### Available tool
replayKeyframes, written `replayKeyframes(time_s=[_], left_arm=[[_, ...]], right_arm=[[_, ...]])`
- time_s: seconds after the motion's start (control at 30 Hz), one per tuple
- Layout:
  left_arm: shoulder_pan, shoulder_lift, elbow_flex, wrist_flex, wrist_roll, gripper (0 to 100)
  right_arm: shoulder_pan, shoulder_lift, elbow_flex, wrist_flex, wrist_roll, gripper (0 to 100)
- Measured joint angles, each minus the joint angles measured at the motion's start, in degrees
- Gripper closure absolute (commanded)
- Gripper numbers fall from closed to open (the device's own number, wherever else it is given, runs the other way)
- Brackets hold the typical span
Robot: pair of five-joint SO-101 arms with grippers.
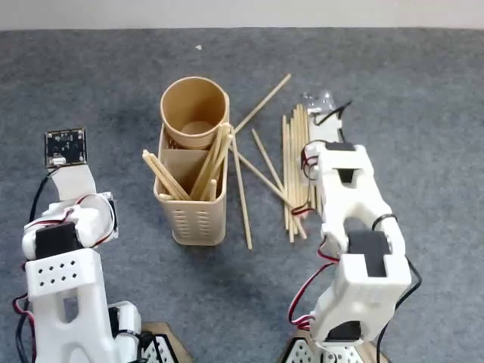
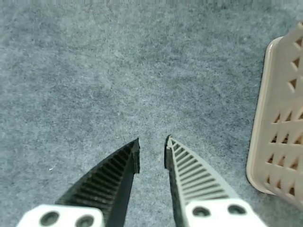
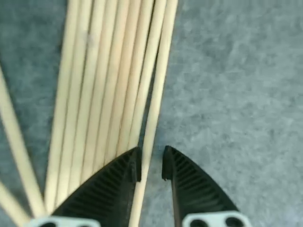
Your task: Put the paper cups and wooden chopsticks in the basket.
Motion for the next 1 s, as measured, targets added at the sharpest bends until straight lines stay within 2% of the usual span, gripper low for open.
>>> replayKeyframes(time_s=[0.2, 0.3, 0.43, 0.57, 0.67, 0.8, 1.0], left_arm=[[0.00, 0.00, 0.00, 0.00, 0.00, 88], [0.00, 0.00, 0.00, 0.00, 0.00, 88], [0.00, 0.00, 0.00, 0.00, 0.00, 88], [0.00, 0.00, 0.00, 0.00, 0.00, 88], [0.00, 0.00, 0.00, 0.00, 0.00, 88], [0.00, 0.00, 0.53, -0.18, 0.00, 88], [0.00, 0.00, 1.32, -1.49, 0.00, 88]], right_arm=[[0.35, 3.52, -1.41, 0.00, 0.00, 91.9], [0.62, 4.57, -1.93, 0.00, 0.00, 99.8], [1.23, 4.66, -2.02, 0.00, 0.00, 99.3], [1.32, 0.88, -1.58, 0.00, -4.66, 99.3], [1.05, -7.30, -1.49, 0.09, -8.09, 99.3], [-1.85, -26.55, 2.02, 0.09, -11.16, 99.3], [-13.45, -55.74, 5.80, -2.73, -13.63, 99.3]])
